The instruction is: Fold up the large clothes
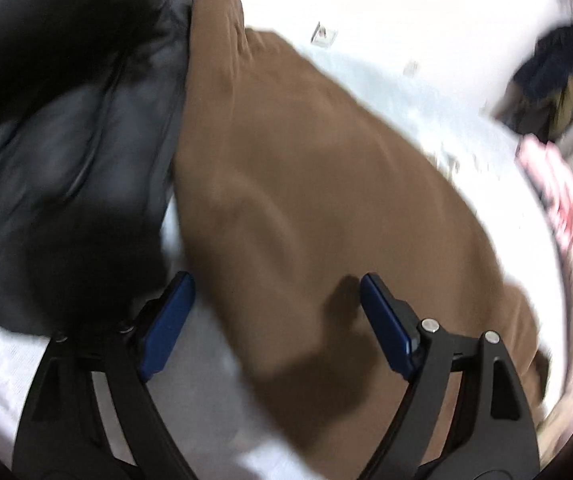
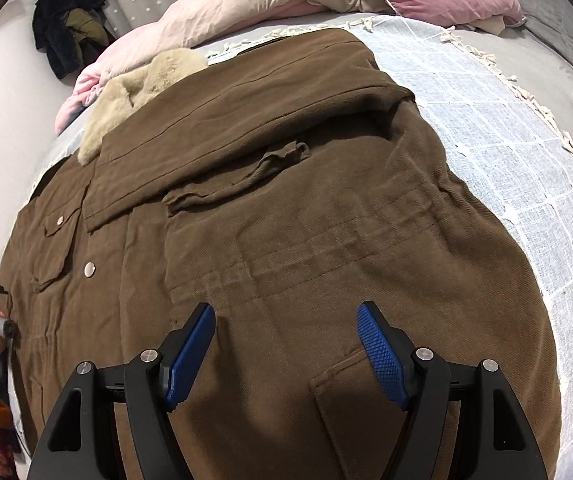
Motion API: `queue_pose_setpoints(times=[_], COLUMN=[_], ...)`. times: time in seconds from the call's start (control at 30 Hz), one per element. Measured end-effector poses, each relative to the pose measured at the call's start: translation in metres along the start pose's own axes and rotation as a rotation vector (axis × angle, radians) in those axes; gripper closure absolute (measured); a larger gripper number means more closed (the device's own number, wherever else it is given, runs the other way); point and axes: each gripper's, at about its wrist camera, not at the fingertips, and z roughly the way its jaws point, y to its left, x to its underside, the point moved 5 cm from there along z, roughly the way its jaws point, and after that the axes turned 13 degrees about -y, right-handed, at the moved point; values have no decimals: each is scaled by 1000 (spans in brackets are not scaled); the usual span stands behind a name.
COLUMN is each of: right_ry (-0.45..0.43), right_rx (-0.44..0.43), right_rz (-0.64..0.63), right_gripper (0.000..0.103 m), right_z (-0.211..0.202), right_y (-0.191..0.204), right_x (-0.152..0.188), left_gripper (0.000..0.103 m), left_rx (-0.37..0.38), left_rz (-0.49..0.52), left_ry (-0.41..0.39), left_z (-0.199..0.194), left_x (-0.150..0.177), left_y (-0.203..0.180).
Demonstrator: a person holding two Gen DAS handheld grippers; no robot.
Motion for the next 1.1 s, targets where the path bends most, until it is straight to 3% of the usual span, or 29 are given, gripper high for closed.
queue_pose_setpoints(times=[0.1, 0.13, 0.17, 0.27, 0.33, 0.43, 0.5, 0.57, 0.63, 0.7, 0.73, 0.77, 0.8, 0.83, 0.87, 0.93, 0.97, 1.0, 1.03, 1.1], right_ry=[2, 3, 4, 3, 0, -1, -3, -8, -14, -16, -16, -16, -15, -15, -15, -14, -16, -18, -21, -31], right_rx=[5, 5, 6, 4, 3, 2, -1, -7, -10, -12, -11, -9, -7, -6, -5, -2, -2, -1, 0, 2], right_rz=[4, 3, 2, 2, 6, 11, 16, 16, 16, 17, 20, 22, 26, 30, 33, 34, 32, 30, 26, 11], right_gripper=[28, 28, 28, 28, 28, 28, 28, 28, 28, 28, 28, 28, 28, 28, 28, 28, 28, 28, 28, 28], right_z=[2, 3, 3, 2, 2, 2, 0, -2, -3, -4, -5, -5, -5, -4, -4, -5, -6, -6, -8, -9], right_y=[-2, -2, -2, -1, -2, -2, -2, -1, -1, -1, -3, -4, -5, -6, -6, -7, -7, -6, -6, -3], right_x=[-1, 0, -1, -2, -3, -3, -3, -3, -3, -4, -4, -4, -3, -3, -3, -3, -3, -3, -3, -3], left_gripper=[36, 62, 80, 92, 94, 95, 95, 95, 94, 94, 90, 83, 78, 65, 58, 57, 56, 54, 46, 42], left_rx=[-3, 27, 45, 167, 280, 536, 710, 914, 1061, 1245, 1288, 1335, 1351, 1343, 1304, 1192, 1179, 1219, 1222, 1238], left_rz=[-30, -52, -66, -103, -30, 147, 252, 405, 526, 728, 803, 936, 1051, 1153, 1237, 1356, 1370, 1355, 1361, 1338], left_ry=[-30, -29, -5, 22, -65, -217, -259, -277, -264, -190, -155, -92, -27, 47, 118, 236, 179, 128, 138, 214], left_z=[17, 22, 28, 21, -8, -82, -135, -199, -247, -296, -305, -316, -319, -317, -304, -283, -275, -280, -284, -290], left_x=[-19, -26, -32, -52, -65, -67, -53, -17, 20, 87, 108, 151, 188, 223, 253, 305, 314, 311, 308, 289], left_y=[0, -2, -4, -16, -38, -88, -116, -145, -154, -162, -162, -160, -156, -148, -145, -119, -111, -106, -99, -86])
